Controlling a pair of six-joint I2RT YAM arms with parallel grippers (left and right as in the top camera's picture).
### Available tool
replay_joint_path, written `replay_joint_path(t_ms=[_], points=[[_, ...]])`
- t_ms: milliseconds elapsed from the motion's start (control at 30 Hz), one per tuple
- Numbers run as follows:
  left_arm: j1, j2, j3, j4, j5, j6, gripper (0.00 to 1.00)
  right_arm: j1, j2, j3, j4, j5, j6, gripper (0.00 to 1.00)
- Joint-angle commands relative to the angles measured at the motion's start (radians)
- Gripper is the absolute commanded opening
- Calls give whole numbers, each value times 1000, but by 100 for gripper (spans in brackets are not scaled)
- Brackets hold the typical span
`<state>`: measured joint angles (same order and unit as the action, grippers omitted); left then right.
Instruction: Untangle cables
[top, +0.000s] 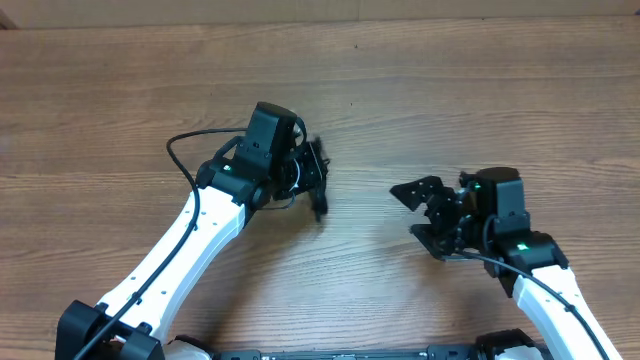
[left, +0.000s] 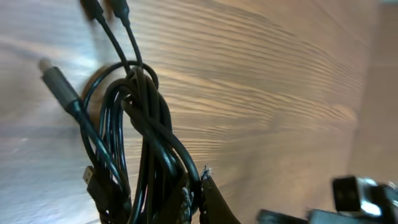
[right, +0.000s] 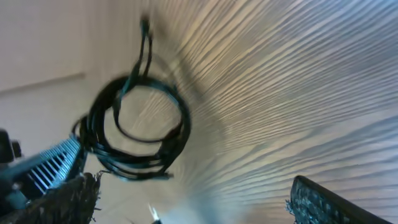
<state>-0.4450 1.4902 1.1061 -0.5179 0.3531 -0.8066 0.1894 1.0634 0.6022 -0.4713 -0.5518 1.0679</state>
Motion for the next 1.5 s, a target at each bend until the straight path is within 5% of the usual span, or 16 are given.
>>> replay_joint_path(t_ms=[0, 167, 267, 300, 400, 500, 767, 900, 1133, 1467], points=[[0, -29, 16, 34, 93, 75, 4, 63, 0, 19, 6, 90, 92, 97], [0, -29, 16, 32, 77, 161, 4, 111, 25, 19, -2, 161, 110, 98], [0, -29, 16, -65, -54, 164, 4, 111, 60, 19, -33, 181, 110, 100], [0, -26, 15, -108, -117, 164, 9, 111, 78, 19, -36, 182, 110, 100], [0, -20, 15, -187, -249, 164, 43, 111, 120, 19, -34, 182, 111, 100], [0, -19, 15, -221, -317, 164, 57, 111, 151, 19, -35, 182, 110, 100], [0, 50, -6, -294, -364, 111, 55, 111, 176, 19, -34, 182, 110, 100], [0, 117, -8, -299, -365, 46, 43, 112, 176, 19, -34, 185, 110, 100], [48, 204, -8, -326, -467, 40, 43, 112, 176, 19, -35, 185, 102, 100], [117, 262, -11, -318, -423, 31, 47, 111, 176, 19, -35, 198, 102, 100]])
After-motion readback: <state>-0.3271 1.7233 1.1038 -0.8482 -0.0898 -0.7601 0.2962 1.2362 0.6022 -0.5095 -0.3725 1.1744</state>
